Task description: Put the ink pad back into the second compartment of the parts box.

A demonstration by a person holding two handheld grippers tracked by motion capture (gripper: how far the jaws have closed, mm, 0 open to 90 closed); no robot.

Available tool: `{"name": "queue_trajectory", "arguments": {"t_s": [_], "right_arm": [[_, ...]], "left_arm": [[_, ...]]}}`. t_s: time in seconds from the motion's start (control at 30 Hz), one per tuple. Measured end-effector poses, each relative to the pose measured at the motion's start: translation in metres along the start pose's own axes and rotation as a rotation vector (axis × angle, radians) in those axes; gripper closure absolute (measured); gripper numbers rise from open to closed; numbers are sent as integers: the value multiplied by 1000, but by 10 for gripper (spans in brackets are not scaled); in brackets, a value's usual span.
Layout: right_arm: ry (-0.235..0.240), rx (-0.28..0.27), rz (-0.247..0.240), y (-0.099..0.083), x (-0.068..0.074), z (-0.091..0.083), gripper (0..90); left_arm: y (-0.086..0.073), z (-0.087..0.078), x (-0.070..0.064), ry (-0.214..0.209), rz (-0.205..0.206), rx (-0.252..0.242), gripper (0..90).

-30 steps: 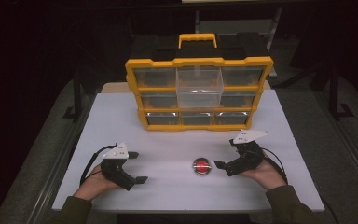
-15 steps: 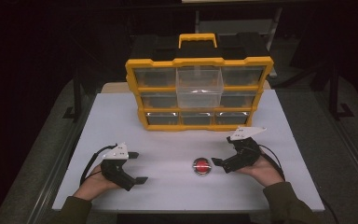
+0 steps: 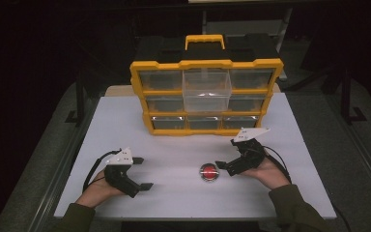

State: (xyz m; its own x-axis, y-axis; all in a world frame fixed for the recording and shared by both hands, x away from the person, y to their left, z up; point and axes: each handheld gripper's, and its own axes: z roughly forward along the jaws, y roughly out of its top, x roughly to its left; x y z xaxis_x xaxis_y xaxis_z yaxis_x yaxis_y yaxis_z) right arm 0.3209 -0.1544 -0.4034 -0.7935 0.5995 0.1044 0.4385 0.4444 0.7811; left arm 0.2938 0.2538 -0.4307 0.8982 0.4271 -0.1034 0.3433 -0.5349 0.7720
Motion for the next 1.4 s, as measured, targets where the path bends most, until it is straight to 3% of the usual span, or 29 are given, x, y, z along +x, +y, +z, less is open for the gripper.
{"name": "queue_trajectory", "arguments": {"t_s": [1.4], "right_arm": [[47, 34, -51, 28, 6, 29, 0]], "left_arm": [[0, -1, 0, -5, 5, 1, 0]]}}
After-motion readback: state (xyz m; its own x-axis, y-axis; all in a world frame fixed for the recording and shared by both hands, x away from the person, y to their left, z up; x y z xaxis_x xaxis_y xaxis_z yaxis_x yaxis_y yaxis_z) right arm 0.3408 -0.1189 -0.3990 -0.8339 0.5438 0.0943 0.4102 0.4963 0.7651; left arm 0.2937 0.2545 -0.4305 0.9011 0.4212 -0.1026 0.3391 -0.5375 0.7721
